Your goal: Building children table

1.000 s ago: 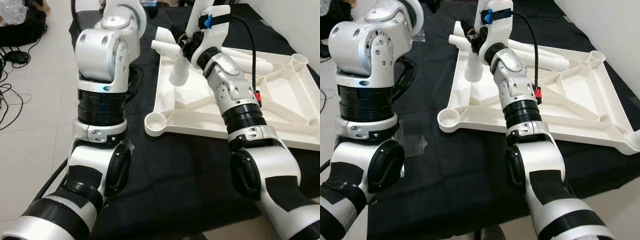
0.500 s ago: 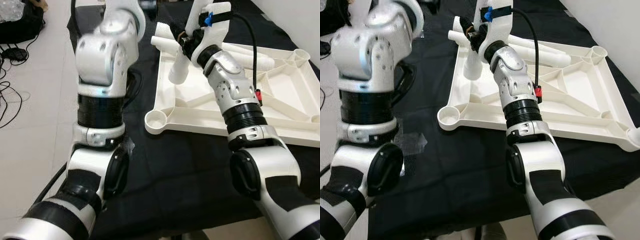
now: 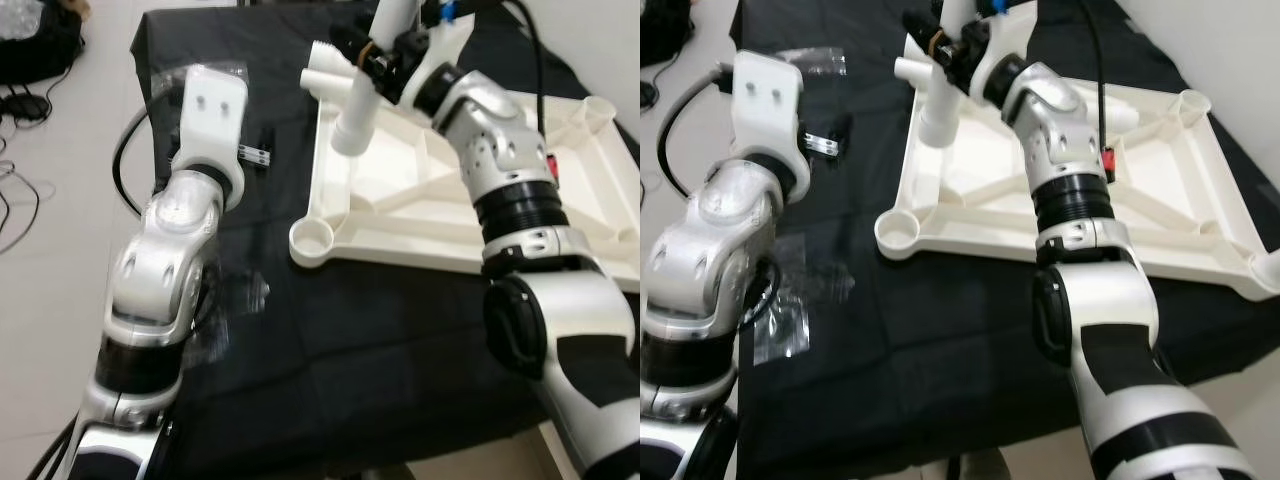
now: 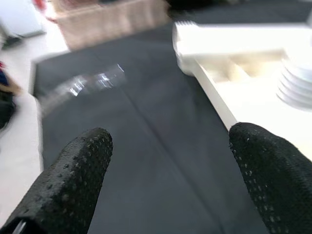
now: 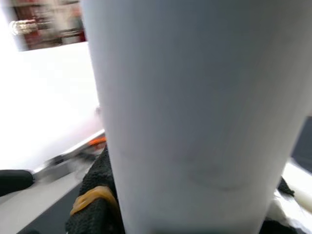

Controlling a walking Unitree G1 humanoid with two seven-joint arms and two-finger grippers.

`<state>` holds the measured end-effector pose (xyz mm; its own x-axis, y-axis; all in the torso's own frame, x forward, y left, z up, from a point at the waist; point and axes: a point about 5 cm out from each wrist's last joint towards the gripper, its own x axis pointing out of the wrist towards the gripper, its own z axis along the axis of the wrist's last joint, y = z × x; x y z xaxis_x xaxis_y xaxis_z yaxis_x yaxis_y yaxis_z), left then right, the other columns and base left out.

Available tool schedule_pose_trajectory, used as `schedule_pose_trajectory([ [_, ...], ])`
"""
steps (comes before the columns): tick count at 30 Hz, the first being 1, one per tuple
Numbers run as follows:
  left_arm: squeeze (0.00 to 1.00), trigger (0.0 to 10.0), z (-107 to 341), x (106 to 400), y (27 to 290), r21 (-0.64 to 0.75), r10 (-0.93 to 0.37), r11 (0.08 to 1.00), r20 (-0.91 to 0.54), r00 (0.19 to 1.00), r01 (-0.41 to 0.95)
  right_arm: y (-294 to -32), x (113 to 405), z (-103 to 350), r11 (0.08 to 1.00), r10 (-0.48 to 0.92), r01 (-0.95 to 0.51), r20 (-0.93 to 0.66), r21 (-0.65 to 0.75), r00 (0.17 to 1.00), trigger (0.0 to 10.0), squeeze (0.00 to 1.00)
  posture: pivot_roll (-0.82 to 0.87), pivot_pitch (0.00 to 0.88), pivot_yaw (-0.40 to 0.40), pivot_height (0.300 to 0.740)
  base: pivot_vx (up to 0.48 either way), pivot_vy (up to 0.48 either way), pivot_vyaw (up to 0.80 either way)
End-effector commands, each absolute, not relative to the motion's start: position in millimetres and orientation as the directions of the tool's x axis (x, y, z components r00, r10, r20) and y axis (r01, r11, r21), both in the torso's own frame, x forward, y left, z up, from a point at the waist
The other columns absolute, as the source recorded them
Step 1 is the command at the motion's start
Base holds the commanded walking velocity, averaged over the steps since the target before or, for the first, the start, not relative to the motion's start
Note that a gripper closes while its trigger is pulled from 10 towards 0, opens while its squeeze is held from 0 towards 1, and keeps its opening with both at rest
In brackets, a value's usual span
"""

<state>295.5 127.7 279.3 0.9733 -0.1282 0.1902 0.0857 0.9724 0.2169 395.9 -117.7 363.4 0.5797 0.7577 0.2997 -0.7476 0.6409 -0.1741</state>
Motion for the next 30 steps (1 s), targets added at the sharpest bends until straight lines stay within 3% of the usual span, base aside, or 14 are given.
schedule_pose_trajectory([
  [1,0.00,10.0,277.0,285.6,121.9,0.229,-0.187,0.963,0.202,0.962,0.139,-115.3,392.6,361.5,0.571,0.811,-0.801,0.277,-0.182,0.515,10.0,0.00,0.09,0.299,-0.097,0.740,0.000,0.000,0.00],
  [2,0.00,10.0,267.6,278.5,118.9,0.263,-0.233,0.948,0.188,0.954,0.180,-114.0,389.5,359.0,0.507,0.853,-0.838,0.252,-0.200,0.456,10.0,0.00,0.09,0.297,-0.097,0.740,0.000,0.000,0.00],
  [7,0.00,10.0,253.0,266.6,113.8,0.297,-0.306,0.921,0.157,0.939,0.250,-112.0,384.5,353.8,0.398,0.911,-0.892,0.206,-0.215,0.357,10.0,0.00,0.09,0.296,-0.101,0.740,0.000,0.000,0.00],
  [8,0.00,10.0,244.5,259.4,111.9,0.301,-0.340,0.909,0.135,0.931,0.289,-110.3,381.7,349.5,0.331,0.939,-0.918,0.175,-0.219,0.297,10.0,0.00,0.09,0.297,-0.103,0.740,0.000,0.000,0.00],
  [16,0.00,10.0,223.1,236.6,120.0,0.313,-0.322,0.911,0.128,0.938,0.270,-103.1,380.6,336.6,0.226,0.970,-0.957,0.135,-0.182,0.204,10.0,0.00,0.10,0.297,-0.101,0.740,0.000,0.000,0.00],
  [18,0.00,10.0,211.4,221.7,126.3,0.346,-0.297,0.907,0.117,0.948,0.241,-97.1,378.1,327.4,0.147,0.984,-0.978,0.118,-0.147,0.131,10.0,0.00,0.10,0.298,-0.105,0.740,0.000,0.000,0.00],
  [20,0.00,10.0,201.5,208.7,123.7,0.354,-0.349,0.885,0.075,0.934,0.303,-94.5,375.2,322.4,0.090,0.991,-0.987,0.113,-0.133,0.075,10.0,0.00,0.10,0.300,-0.106,0.740,0.000,0.000,0.00],
  [30,0.00,10.0,186.7,187.7,116.5,0.330,-0.435,0.852,0.018,0.900,0.406,-90.7,373.7,320.2,0.059,0.993,-0.988,0.114,-0.145,0.042,10.0,0.00,0.11,0.295,-0.103,0.740,0.000,0.000,0.00],
])
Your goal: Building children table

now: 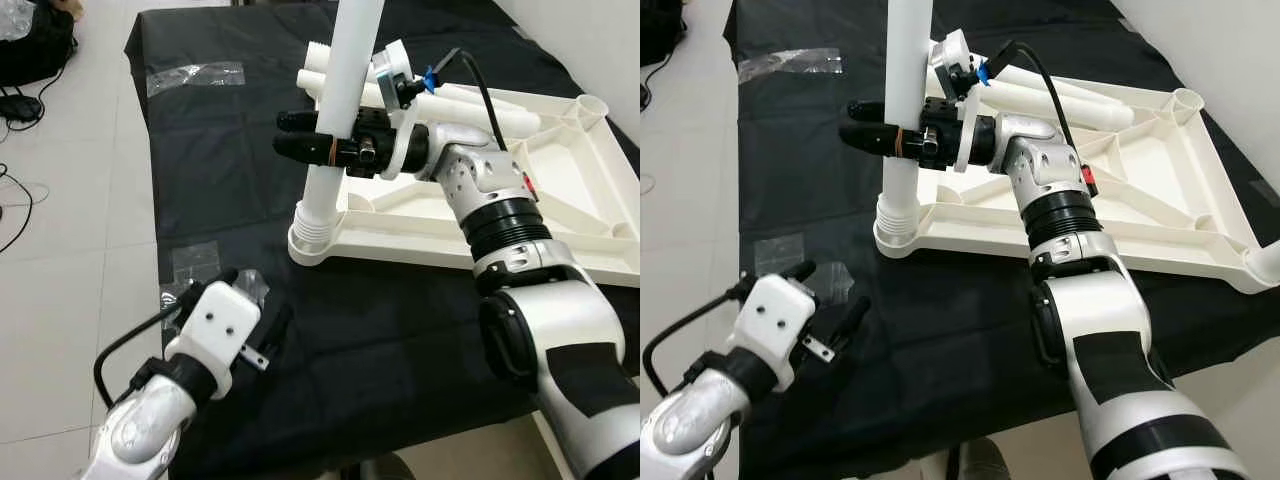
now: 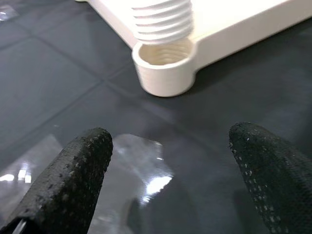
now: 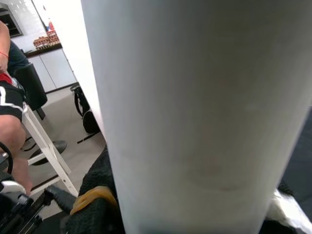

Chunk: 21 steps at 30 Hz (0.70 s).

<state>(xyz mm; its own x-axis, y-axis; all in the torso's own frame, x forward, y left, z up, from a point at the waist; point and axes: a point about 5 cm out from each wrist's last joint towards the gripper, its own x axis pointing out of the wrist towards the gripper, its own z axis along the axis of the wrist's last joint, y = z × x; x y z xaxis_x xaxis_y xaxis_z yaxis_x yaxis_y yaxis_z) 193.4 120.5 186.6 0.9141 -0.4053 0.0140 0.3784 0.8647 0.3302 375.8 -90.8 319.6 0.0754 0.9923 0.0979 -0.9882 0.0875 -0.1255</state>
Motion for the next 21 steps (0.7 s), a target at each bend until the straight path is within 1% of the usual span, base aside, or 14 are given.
schedule_pose_trajectory([
  [1,0.00,10.0,186.7,187.7,116.5,0.330,-0.435,0.852,0.018,0.900,0.406,-90.7,373.7,320.2,0.059,0.993,-0.988,0.114,-0.145,0.042,10.0,0.00,0.11,0.295,-0.103,0.740,0.000,0.000,0.00],
  [7,0.00,10.0,187.0,184.8,112.1,0.340,-0.448,0.847,0.043,0.893,0.408,-88.4,372.1,319.0,0.028,0.994,-0.986,0.107,-0.165,0.010,10.0,0.00,0.11,0.287,-0.106,0.740,0.000,0.000,0.00],
  [15,0.00,10.0,190.2,183.0,107.5,0.340,-0.464,0.843,0.065,0.883,0.418,-83.6,372.3,316.4,0.069,0.993,-0.974,0.108,-0.216,0.046,10.0,0.00,0.12,0.275,-0.103,0.740,0.000,0.000,0.00],
  [17,0.00,10.0,192.0,182.2,104.2,0.331,-0.468,0.845,0.076,0.880,0.421,-79.7,369.6,308.0,0.051,0.994,-0.968,0.101,-0.244,0.027,10.0,0.00,0.13,0.268,-0.097,0.740,0.000,0.000,0.00],
  [21,0.00,10.0,191.9,181.3,102.9,0.322,-0.468,0.847,0.079,0.880,0.422,-77.9,368.1,302.1,0.039,0.995,-0.966,0.101,-0.256,0.013,10.0,0.00,0.13,0.268,-0.093,0.740,0.000,0.000,0.00],
])
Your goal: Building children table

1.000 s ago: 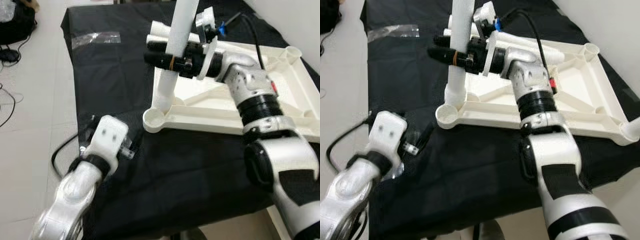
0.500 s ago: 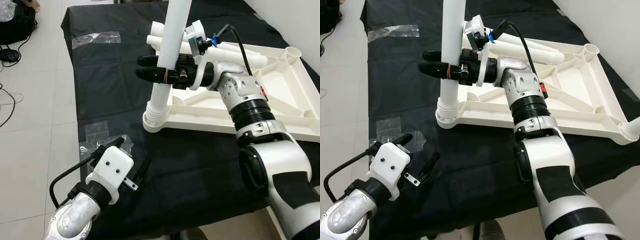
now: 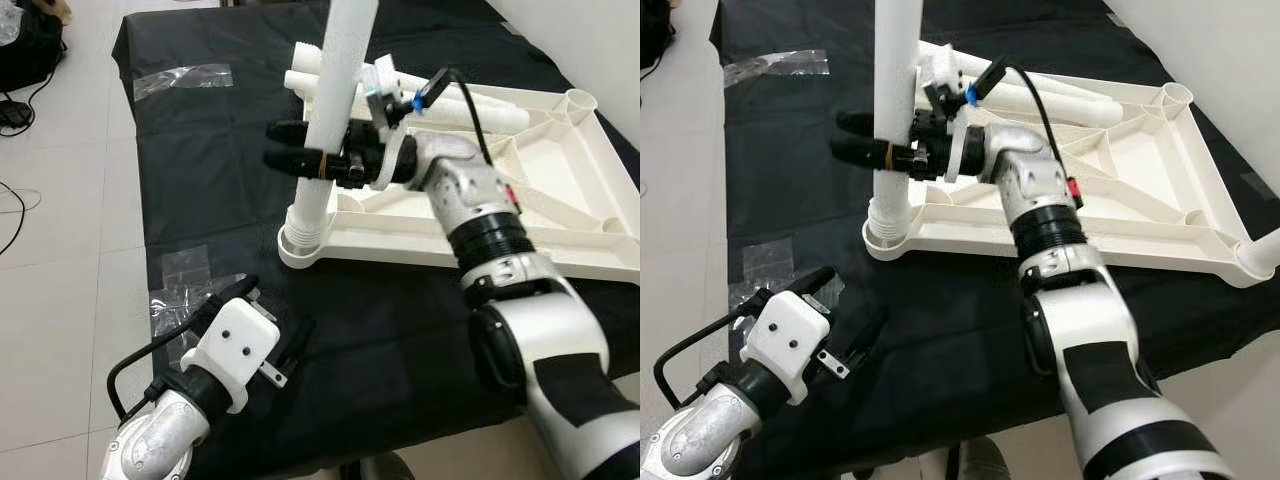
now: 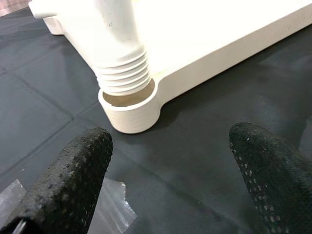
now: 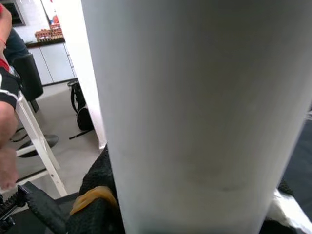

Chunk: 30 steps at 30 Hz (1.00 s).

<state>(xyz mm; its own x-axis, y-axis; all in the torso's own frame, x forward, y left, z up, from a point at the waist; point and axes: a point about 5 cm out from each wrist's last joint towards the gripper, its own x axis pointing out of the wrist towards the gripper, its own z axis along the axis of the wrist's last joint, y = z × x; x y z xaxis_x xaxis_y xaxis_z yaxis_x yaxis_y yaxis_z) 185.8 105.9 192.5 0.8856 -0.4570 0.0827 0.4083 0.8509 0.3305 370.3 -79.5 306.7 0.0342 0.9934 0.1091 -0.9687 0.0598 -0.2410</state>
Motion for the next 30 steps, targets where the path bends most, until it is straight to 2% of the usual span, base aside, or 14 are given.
schedule_pose_trajectory([
  [1,0.00,10.0,191.8,180.8,102.7,0.323,-0.468,0.847,0.079,0.880,0.422,-76.7,367.1,300.1,0.029,0.994,-0.966,0.108,-0.258,0.001,10.0,0.00,0.14,0.267,-0.090,0.740,0.000,0.000,0.00],
  [5,0.00,10.0,191.5,180.4,104.3,0.329,-0.466,0.846,0.074,0.882,0.420,-72.8,364.3,296.8,0.009,0.992,-0.965,0.123,-0.263,-0.024,10.0,0.00,0.15,0.264,-0.082,0.740,0.000,0.000,0.00],
  [8,0.00,10.0,191.5,181.3,108.0,0.336,-0.459,0.847,0.070,0.886,0.412,-66.9,358.8,290.5,-0.046,0.992,-0.963,0.103,-0.266,-0.076,10.0,0.00,0.16,0.262,-0.084,0.740,0.000,0.000,0.00],
  [11,0.00,10.0,191.7,181.5,108.7,0.336,-0.455,0.849,0.071,0.888,0.408,-64.7,356.6,287.1,-0.067,0.993,-0.961,0.079,-0.268,-0.092,10.0,0.00,0.15,0.260,-0.085,0.740,0.000,0.000,0.00],
  [14,0.00,10.0,191.6,181.5,108.7,0.333,-0.453,0.851,0.071,0.889,0.407,-63.7,356.0,285.7,-0.072,0.993,-0.960,0.067,-0.270,-0.094,10.0,0.00,0.15,0.260,-0.085,0.740,0.000,0.000,0.00],
  [21,0.00,10.0,191.1,182.7,106.5,0.336,-0.456,0.849,0.075,0.887,0.408,-61.9,360.9,276.0,-0.035,0.999,-0.954,-0.038,-0.299,-0.025,10.0,0.00,0.15,0.258,-0.089,0.740,0.000,0.000,0.00],
  [30,0.00,10.0,190.7,182.6,107.2,0.337,-0.454,0.849,0.074,0.888,0.406,-69.0,361.2,288.8,-0.041,0.999,-0.950,-0.022,-0.309,-0.036,10.0,0.00,0.15,0.257,-0.090,0.740,0.000,0.000,0.00],
])
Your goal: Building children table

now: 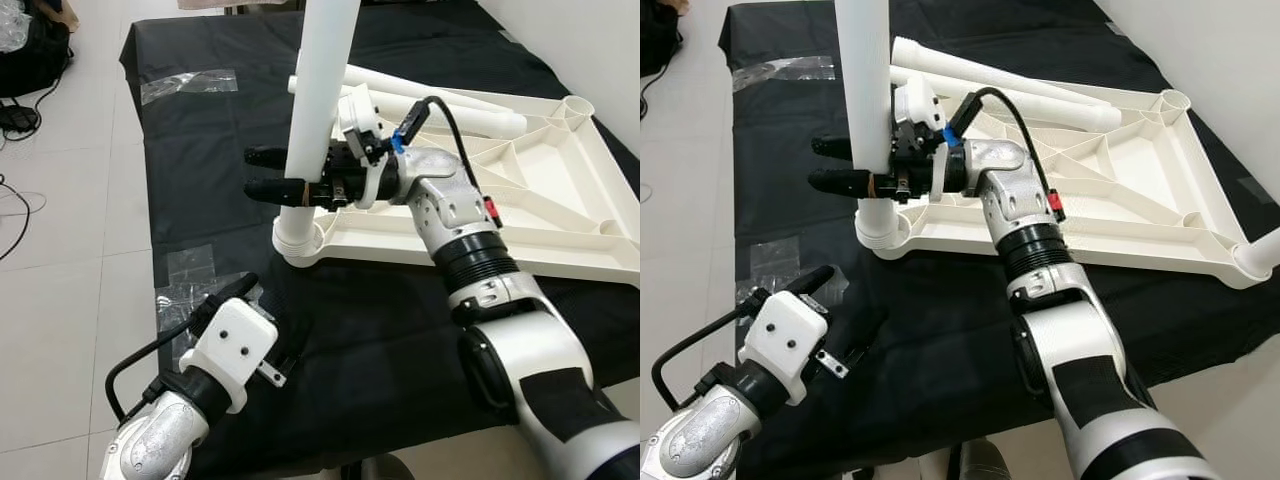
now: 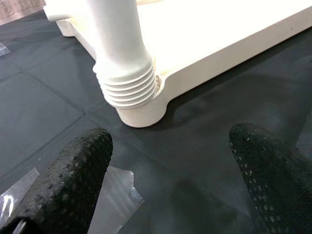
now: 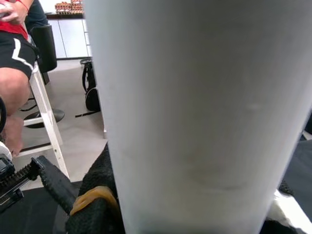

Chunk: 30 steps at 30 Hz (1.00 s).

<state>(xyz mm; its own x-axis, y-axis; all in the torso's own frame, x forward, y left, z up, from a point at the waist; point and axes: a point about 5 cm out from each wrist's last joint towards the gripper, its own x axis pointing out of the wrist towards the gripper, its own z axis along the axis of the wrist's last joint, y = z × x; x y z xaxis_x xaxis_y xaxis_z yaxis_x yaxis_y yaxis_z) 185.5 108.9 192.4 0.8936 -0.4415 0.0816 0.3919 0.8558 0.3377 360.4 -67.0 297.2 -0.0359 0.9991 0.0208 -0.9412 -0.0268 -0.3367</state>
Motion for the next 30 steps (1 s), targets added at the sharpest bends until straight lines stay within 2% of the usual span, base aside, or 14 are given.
schedule_pose_trajectory([
  [1,0.00,10.0,190.3,182.7,107.5,0.338,-0.454,0.849,0.073,0.888,0.406,-70.9,360.9,292.0,-0.049,0.999,-0.952,-0.017,-0.302,-0.045,10.0,0.00,0.15,0.257,-0.093,0.740,0.000,0.000,0.00],
  [9,0.00,10.0,189.6,182.9,107.3,0.339,-0.454,0.848,0.071,0.888,0.407,-75.1,359.1,300.4,-0.074,0.997,-0.950,-0.007,-0.303,-0.076,10.0,0.00,0.15,0.257,-0.093,0.740,0.000,0.000,0.00],
  [20,0.00,10.0,191.1,182.9,103.9,0.323,-0.462,0.850,0.078,0.884,0.415,-72.4,364.5,305.9,-0.034,0.999,-0.938,-0.019,-0.345,-0.029,10.0,0.00,0.15,0.261,-0.087,0.740,0.000,0.000,0.00],
  [30,0.00,10.0,194.0,185.2,104.2,0.316,-0.452,0.858,0.093,0.887,0.404,-75.2,364.4,302.2,-0.037,0.999,-0.942,-0.029,-0.333,-0.029,10.0,0.00,0.14,0.257,-0.090,0.740,0.000,0.000,0.00],
])
